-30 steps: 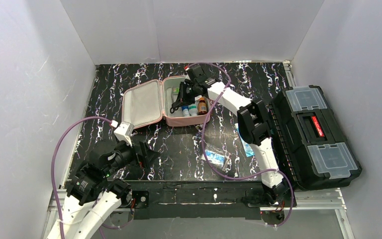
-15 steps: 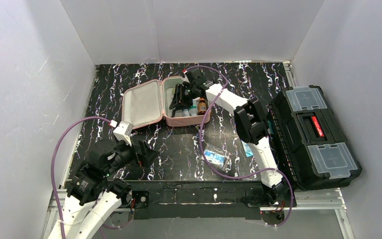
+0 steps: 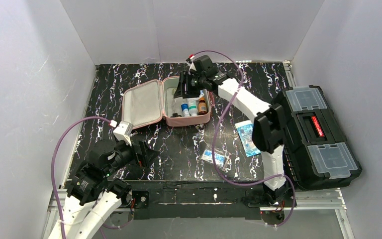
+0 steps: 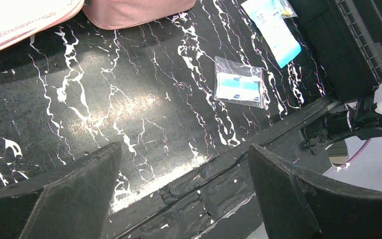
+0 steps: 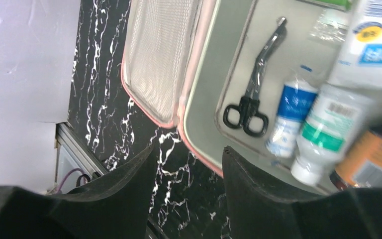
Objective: Organize the medicine kit
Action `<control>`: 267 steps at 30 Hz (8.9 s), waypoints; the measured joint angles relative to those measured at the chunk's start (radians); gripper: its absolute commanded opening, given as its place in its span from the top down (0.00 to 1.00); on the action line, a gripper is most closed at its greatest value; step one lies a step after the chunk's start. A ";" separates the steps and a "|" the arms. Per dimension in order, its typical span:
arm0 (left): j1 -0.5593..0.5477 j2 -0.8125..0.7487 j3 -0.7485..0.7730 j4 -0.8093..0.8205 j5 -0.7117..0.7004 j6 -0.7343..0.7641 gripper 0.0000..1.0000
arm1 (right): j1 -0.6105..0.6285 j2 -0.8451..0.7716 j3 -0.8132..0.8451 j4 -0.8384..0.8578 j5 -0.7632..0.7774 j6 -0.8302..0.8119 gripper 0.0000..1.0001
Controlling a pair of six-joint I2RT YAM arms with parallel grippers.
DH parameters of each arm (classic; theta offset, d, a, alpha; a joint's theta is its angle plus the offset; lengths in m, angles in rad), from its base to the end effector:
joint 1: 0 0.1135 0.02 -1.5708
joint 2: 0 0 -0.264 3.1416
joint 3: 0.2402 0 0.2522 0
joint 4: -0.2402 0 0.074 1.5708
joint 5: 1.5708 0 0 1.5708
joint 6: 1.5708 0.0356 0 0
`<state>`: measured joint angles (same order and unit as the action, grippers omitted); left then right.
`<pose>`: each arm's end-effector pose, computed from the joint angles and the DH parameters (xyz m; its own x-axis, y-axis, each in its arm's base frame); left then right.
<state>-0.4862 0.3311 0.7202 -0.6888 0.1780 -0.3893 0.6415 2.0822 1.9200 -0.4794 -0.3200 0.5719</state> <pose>0.0664 -0.0422 0.3156 -0.4728 -0.1726 -0.8641 0.4648 0.7843 -0.4110 0.3835 0.3004 0.2989 -0.8199 0.0289 -0.5718 -0.3879 0.7065 0.5919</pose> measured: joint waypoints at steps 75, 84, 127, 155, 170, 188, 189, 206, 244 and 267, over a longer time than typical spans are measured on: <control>0.000 0.039 0.000 -0.008 -0.001 -0.031 0.01 | -0.131 0.036 -0.122 -0.139 0.430 -0.091 0.99; 0.000 0.039 0.000 -0.008 -0.002 -0.032 0.00 | -0.131 -0.125 -0.364 -0.068 0.464 0.117 0.99; 0.000 0.001 0.000 -0.028 -0.001 -0.057 0.01 | 0.338 -0.464 -0.693 -0.075 0.810 0.783 0.37; 0.000 0.081 0.000 -0.031 0.029 -0.060 0.01 | -0.007 -0.879 -0.857 -0.372 0.701 -0.058 0.27; 0.000 0.062 0.000 -0.030 0.044 -0.058 0.00 | -0.268 -0.642 -0.936 -0.283 0.560 -0.220 0.23; 0.000 0.057 0.000 -0.030 0.048 -0.057 0.01 | -0.384 -0.437 -0.908 -0.186 0.497 -0.288 0.35; 0.000 0.057 0.000 -0.030 0.048 -0.057 0.00 | -0.384 -0.435 -0.908 -0.183 0.492 -0.288 0.39; 0.000 0.057 0.000 -0.030 0.051 -0.057 0.00 | -0.384 -0.467 -0.918 -0.141 0.372 -0.227 0.99; 0.000 0.019 -0.001 -0.023 0.037 -0.053 0.01 | 0.038 -0.380 -0.454 0.043 0.237 0.286 0.99; 0.000 -0.076 0.000 -0.026 -0.052 -0.040 0.01 | 0.145 -0.080 -0.398 0.293 0.413 0.798 0.99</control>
<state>-0.4862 0.2550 0.7200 -0.7151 0.1260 -0.4297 0.7865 2.0018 1.5224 -0.1864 0.0926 1.3703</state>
